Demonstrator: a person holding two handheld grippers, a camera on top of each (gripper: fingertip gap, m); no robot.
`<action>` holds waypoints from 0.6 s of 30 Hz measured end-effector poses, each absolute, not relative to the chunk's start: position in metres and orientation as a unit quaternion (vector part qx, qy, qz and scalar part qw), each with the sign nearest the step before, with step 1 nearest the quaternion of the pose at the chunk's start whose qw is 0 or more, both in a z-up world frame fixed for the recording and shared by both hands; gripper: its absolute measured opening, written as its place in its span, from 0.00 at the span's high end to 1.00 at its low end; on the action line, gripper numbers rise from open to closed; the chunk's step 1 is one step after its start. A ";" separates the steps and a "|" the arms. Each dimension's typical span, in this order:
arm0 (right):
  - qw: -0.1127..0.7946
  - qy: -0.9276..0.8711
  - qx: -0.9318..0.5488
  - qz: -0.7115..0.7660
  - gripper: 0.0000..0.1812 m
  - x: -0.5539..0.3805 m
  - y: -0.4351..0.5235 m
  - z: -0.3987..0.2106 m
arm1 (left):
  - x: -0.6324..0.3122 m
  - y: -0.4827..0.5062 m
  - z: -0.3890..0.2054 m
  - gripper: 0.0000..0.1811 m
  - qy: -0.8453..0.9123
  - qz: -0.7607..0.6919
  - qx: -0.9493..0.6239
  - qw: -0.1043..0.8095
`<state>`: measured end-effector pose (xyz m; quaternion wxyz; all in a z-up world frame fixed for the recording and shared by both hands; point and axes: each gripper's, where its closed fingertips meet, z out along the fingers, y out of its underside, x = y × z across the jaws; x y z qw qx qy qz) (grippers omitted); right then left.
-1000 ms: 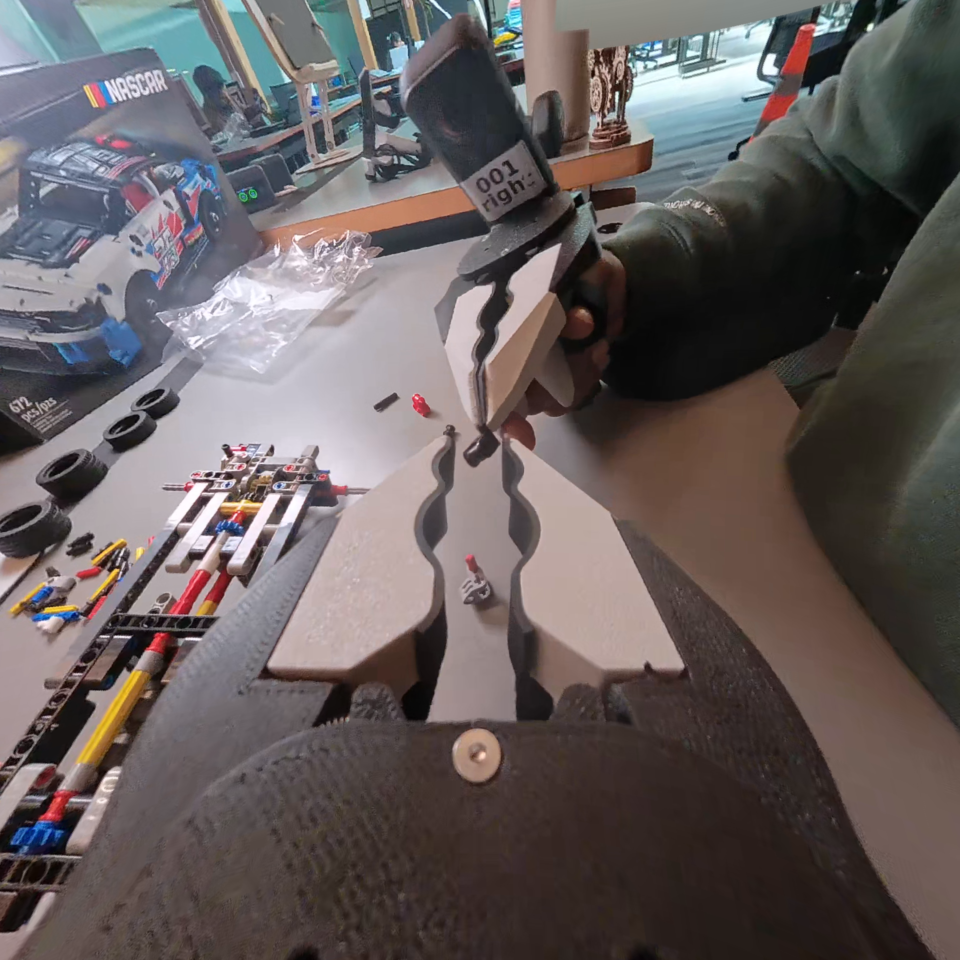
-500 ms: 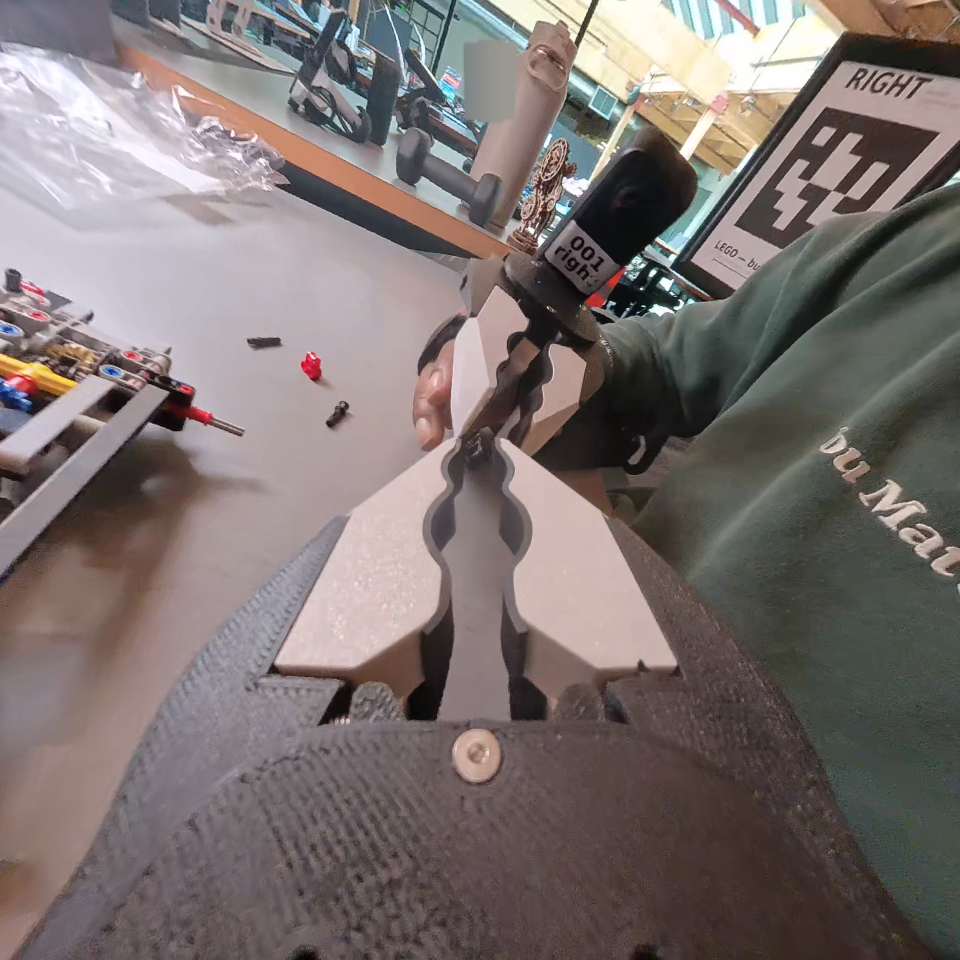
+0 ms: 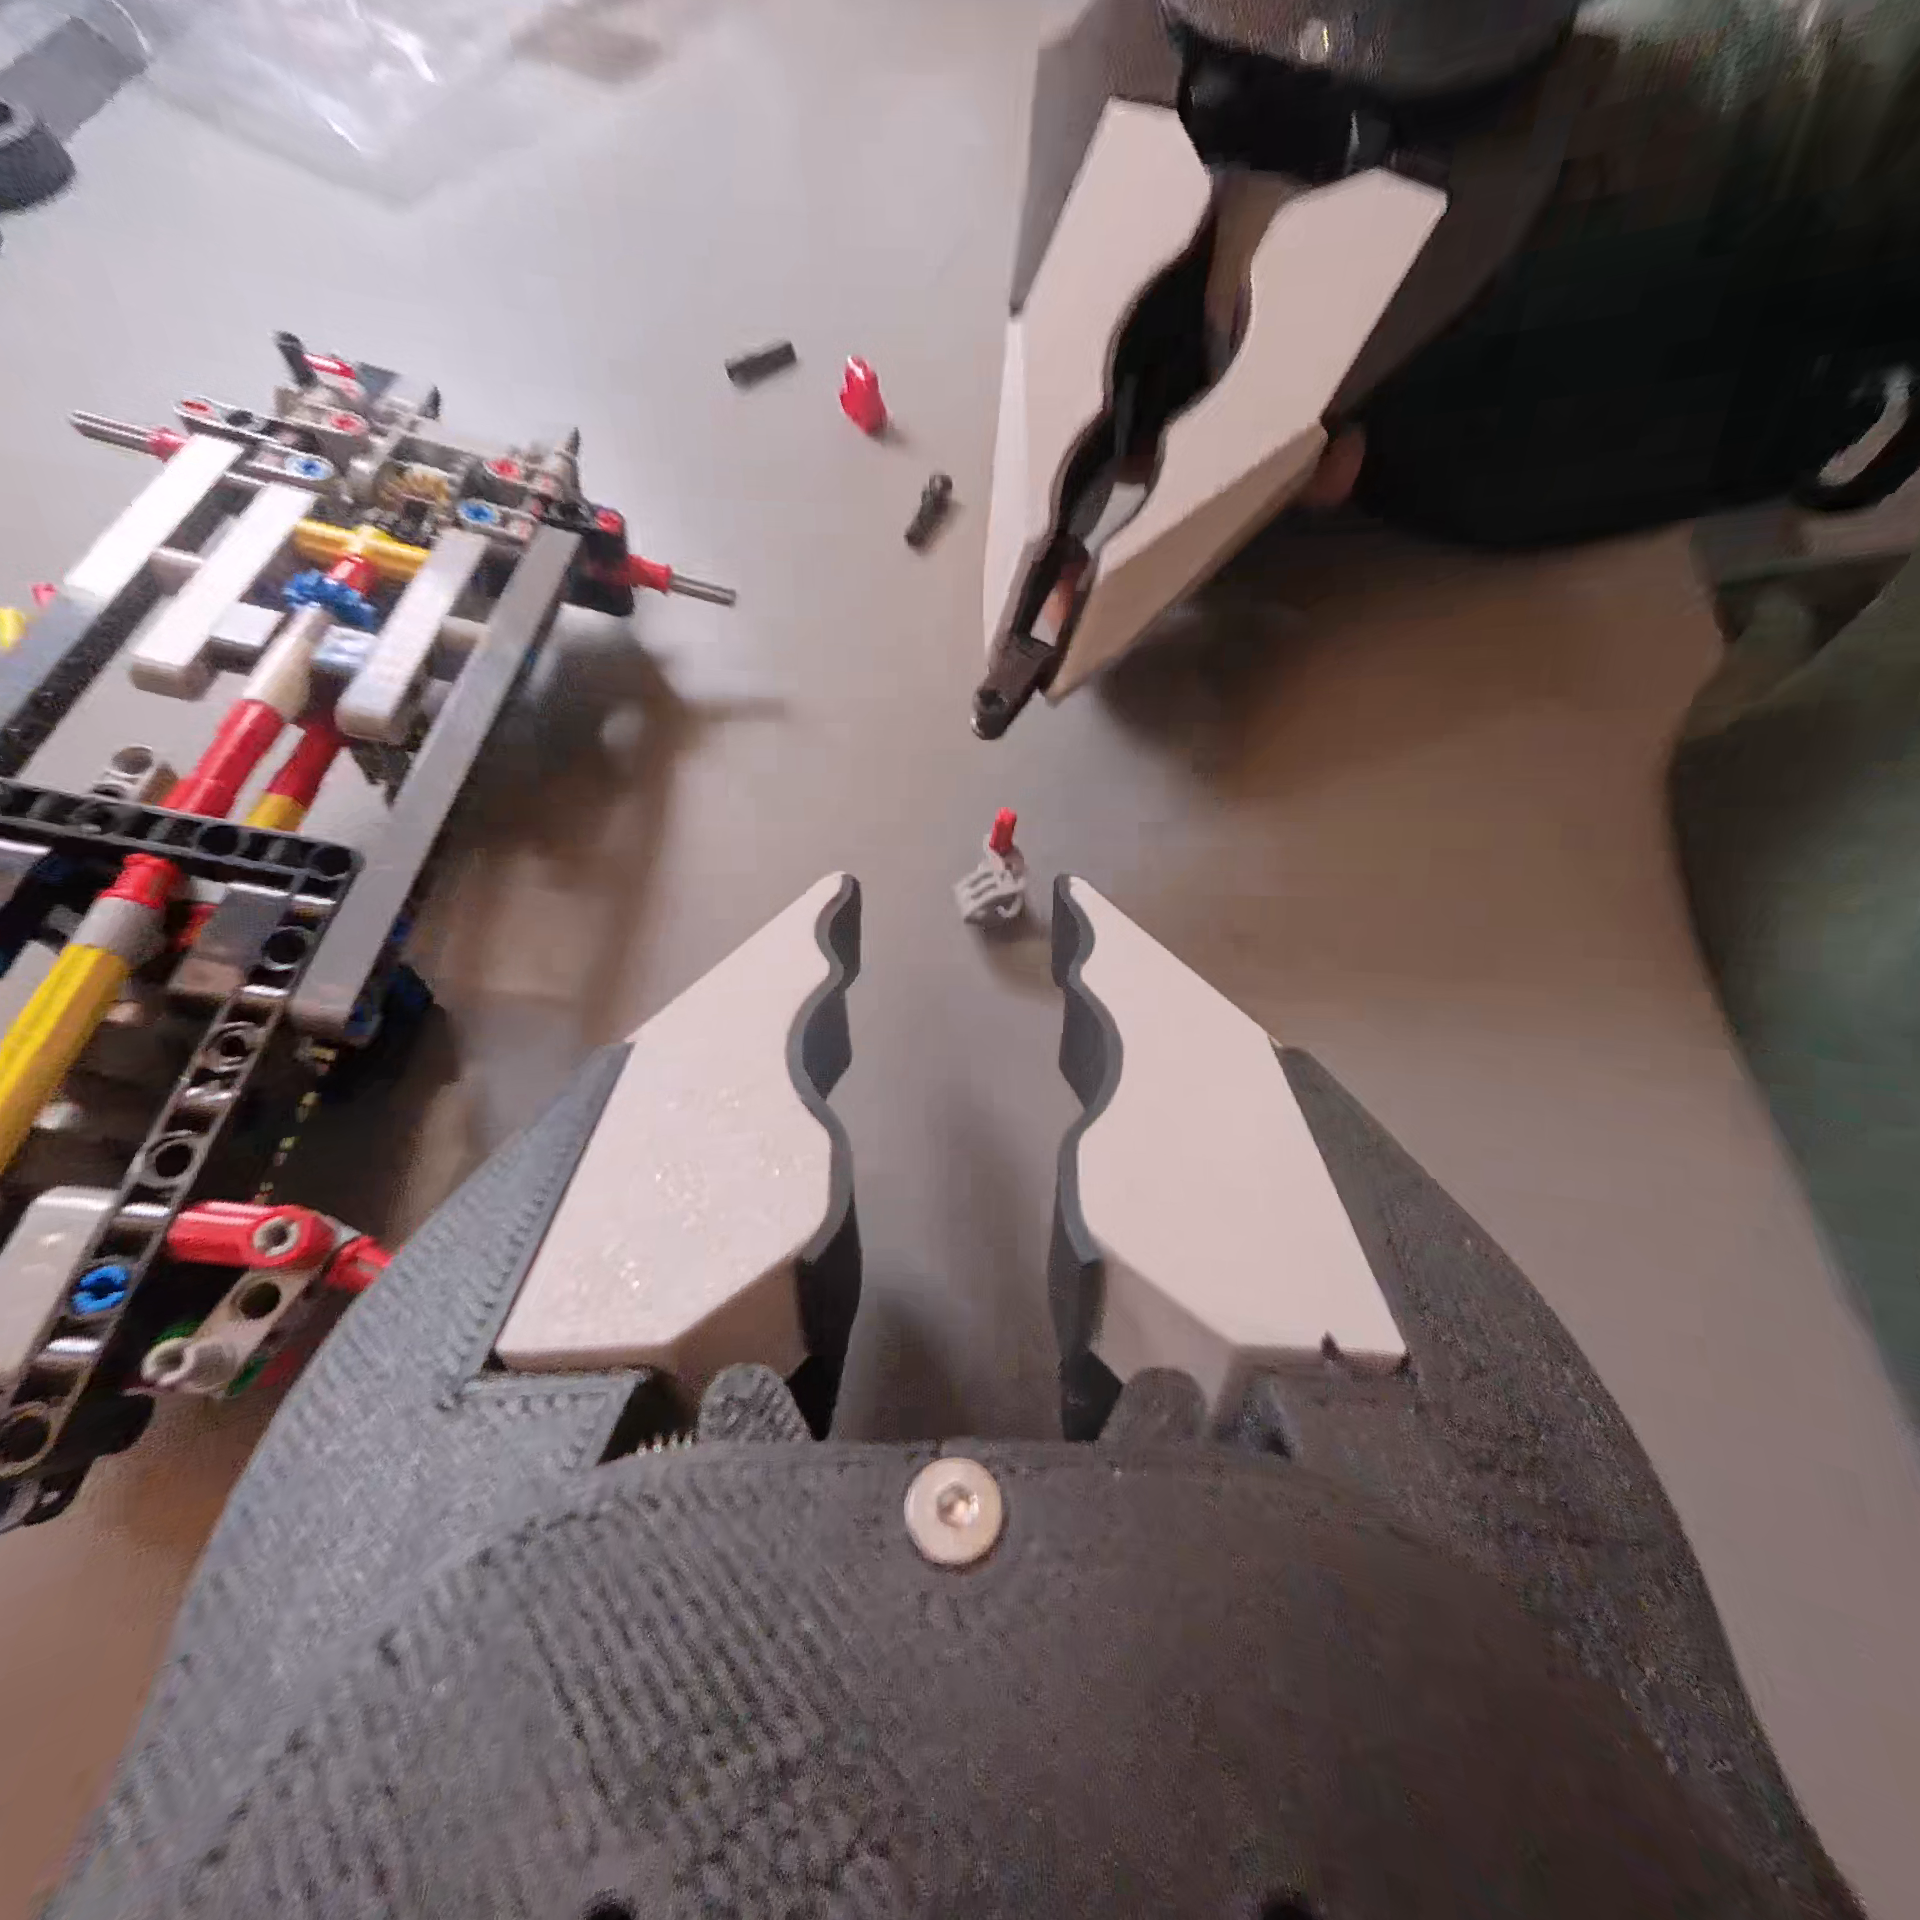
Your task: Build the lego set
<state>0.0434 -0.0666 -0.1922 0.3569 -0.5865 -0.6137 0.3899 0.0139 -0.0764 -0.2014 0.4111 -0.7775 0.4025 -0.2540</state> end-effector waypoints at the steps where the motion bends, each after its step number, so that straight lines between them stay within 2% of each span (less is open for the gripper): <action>1: 0.349 -0.622 -0.591 0.377 0.97 0.044 -0.066 -0.197 | 0.016 -0.079 -0.208 0.80 0.417 -0.239 -0.779 0.402; 6: 0.319 -0.643 -0.595 0.361 0.97 0.048 -0.072 -0.209 | 0.024 -0.079 -0.228 0.83 0.467 -0.171 -0.779 0.381; 11: 0.309 -0.643 -0.602 0.359 0.97 0.049 -0.072 -0.211 | 0.031 -0.076 -0.229 0.91 0.467 -0.172 -0.776 0.387; 15: 0.297 -0.641 -0.608 0.363 0.97 0.051 -0.073 -0.211 | 0.035 -0.075 -0.224 0.92 0.457 -0.196 -0.774 0.393; 18: 0.286 -0.627 -0.607 0.396 0.97 0.052 -0.077 -0.203 | 0.037 -0.077 -0.208 0.92 0.416 -0.270 -0.770 0.401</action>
